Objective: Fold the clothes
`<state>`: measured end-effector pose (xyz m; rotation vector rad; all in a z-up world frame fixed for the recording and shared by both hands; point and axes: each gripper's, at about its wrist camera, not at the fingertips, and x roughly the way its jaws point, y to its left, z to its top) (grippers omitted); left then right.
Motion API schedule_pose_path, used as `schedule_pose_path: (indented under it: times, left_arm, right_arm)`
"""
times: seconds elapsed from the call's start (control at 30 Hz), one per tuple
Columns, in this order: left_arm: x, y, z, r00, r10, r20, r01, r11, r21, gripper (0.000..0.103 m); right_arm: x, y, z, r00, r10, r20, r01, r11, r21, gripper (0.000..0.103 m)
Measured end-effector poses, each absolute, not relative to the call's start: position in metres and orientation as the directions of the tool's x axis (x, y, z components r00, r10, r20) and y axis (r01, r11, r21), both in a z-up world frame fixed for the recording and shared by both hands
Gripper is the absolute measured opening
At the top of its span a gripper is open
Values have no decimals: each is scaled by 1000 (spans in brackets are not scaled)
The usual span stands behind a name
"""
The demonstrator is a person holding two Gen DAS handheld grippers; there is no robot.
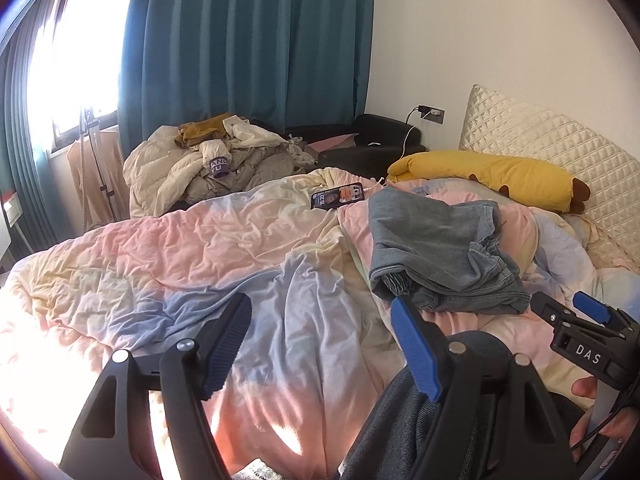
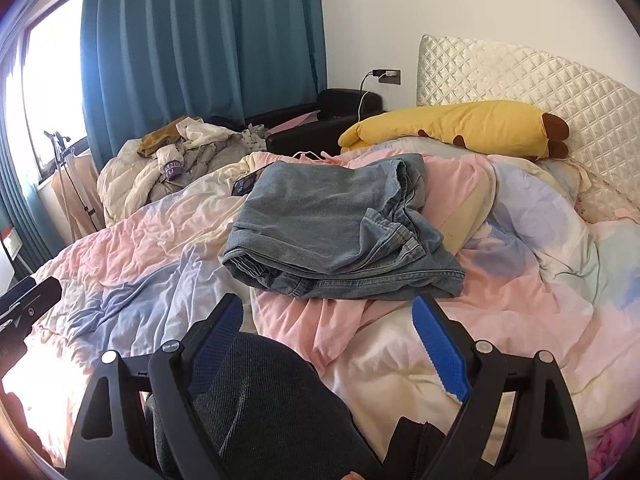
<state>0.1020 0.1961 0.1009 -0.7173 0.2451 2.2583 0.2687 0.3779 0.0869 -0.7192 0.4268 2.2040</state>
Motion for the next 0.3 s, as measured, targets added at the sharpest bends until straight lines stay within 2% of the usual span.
schedule_pose_path:
  times: [0.3]
  left_arm:
    - [103,200,98,-563,597,-571,-711,-702,-33,74]
  right_arm:
    - [272,382,87,-538,571,-620,-764,-641,73,88]
